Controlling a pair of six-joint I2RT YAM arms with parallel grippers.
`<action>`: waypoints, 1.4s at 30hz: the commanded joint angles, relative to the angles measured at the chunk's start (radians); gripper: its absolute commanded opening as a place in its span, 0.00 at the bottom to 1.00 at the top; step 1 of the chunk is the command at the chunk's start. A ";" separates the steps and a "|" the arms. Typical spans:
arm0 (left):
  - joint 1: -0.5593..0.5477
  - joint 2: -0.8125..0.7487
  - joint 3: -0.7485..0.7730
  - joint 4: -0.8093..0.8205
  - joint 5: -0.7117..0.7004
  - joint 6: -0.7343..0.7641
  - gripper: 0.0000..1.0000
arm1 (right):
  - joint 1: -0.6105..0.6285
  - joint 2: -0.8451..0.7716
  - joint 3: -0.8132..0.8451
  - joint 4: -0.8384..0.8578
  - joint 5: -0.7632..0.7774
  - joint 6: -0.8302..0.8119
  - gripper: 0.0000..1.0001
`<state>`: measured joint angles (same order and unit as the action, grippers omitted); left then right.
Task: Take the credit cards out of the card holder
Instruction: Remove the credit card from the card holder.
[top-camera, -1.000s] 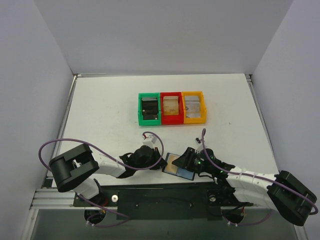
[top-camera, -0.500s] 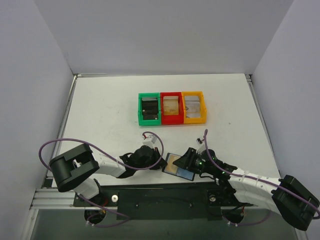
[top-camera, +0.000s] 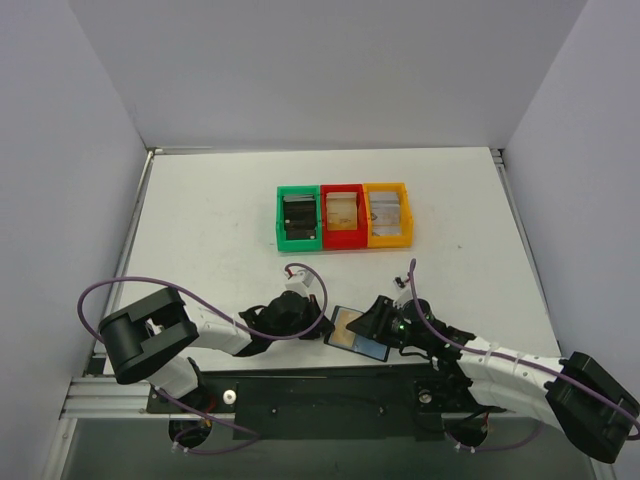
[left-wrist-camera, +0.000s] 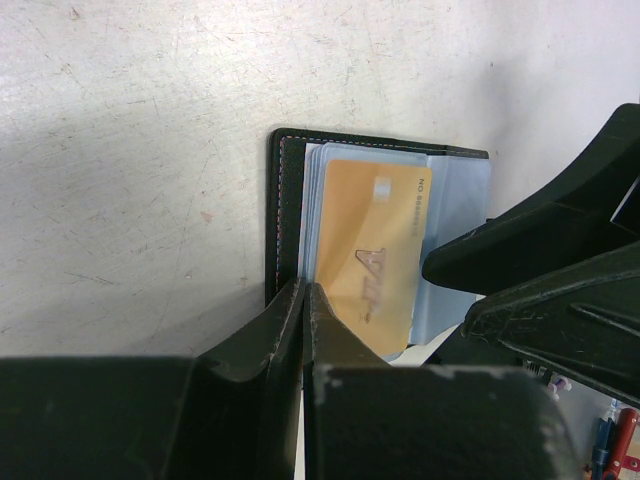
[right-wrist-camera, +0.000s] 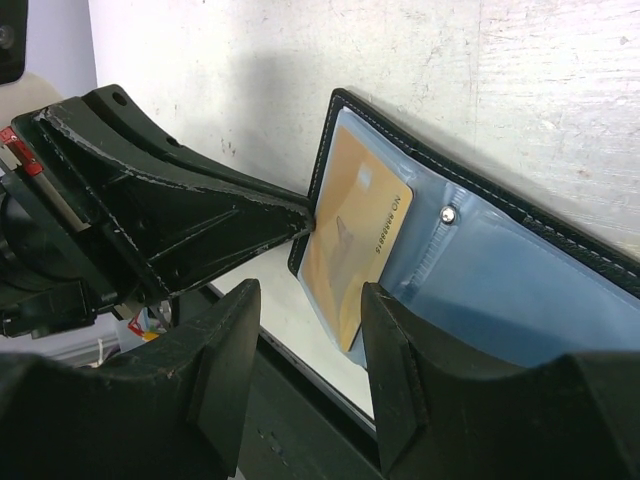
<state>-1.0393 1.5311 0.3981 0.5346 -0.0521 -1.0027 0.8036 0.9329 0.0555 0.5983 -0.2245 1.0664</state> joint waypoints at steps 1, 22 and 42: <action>-0.010 0.023 -0.015 -0.128 -0.009 0.023 0.11 | -0.007 -0.003 -0.037 0.001 0.024 0.003 0.41; -0.011 0.017 -0.018 -0.122 -0.011 0.024 0.10 | -0.007 0.032 -0.033 0.061 0.014 0.003 0.41; -0.024 0.040 0.004 -0.107 0.012 0.047 0.10 | -0.007 0.127 -0.048 0.296 -0.016 0.055 0.41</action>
<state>-1.0412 1.5299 0.3992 0.5350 -0.0563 -0.9916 0.7929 1.0431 0.0425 0.7120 -0.2173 1.0836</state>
